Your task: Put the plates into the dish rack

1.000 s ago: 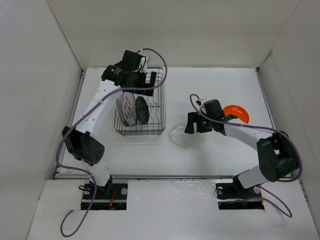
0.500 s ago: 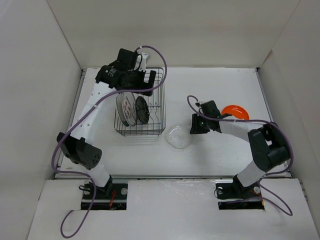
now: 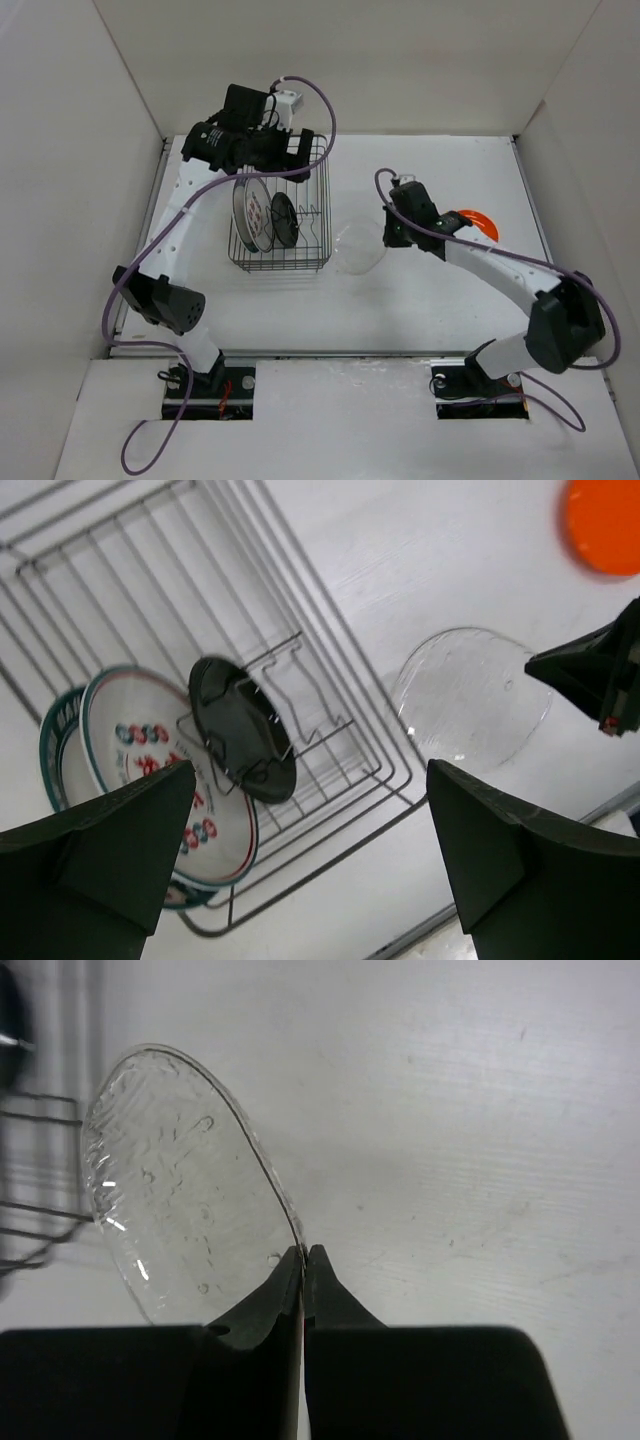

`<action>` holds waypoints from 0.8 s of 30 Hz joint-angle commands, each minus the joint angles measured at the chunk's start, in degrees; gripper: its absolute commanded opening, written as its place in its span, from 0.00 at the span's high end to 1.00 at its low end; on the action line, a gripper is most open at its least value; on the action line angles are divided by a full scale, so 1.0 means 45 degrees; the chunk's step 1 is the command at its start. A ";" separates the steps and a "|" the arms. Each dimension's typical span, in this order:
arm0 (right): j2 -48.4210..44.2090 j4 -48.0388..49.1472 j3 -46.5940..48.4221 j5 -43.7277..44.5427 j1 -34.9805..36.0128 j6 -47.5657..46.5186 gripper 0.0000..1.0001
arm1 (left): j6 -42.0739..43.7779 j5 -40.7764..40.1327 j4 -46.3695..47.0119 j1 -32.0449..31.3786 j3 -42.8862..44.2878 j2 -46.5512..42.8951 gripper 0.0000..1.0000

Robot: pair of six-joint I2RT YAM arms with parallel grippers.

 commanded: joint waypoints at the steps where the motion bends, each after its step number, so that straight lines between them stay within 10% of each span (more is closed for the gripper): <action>1: -0.1785 -0.2037 0.2668 0.4010 0.1363 0.0494 1.00 | 0.0814 0.2034 0.0349 0.0005 0.1683 0.0333 0.00; 19: -0.5711 -0.0364 0.2659 0.4231 0.2518 0.0377 1.00 | 0.3470 0.8788 0.0195 -0.0620 0.0808 0.1895 0.04; 21: -0.5831 0.0162 0.2540 0.4075 0.2518 0.0377 1.00 | 0.4015 0.9612 -0.0352 -0.0620 0.0983 0.2053 0.16; 24: -0.5987 0.0437 0.2267 0.4075 0.2518 0.0260 1.00 | 0.4545 1.0728 -0.1231 -0.0620 0.1374 0.2424 0.63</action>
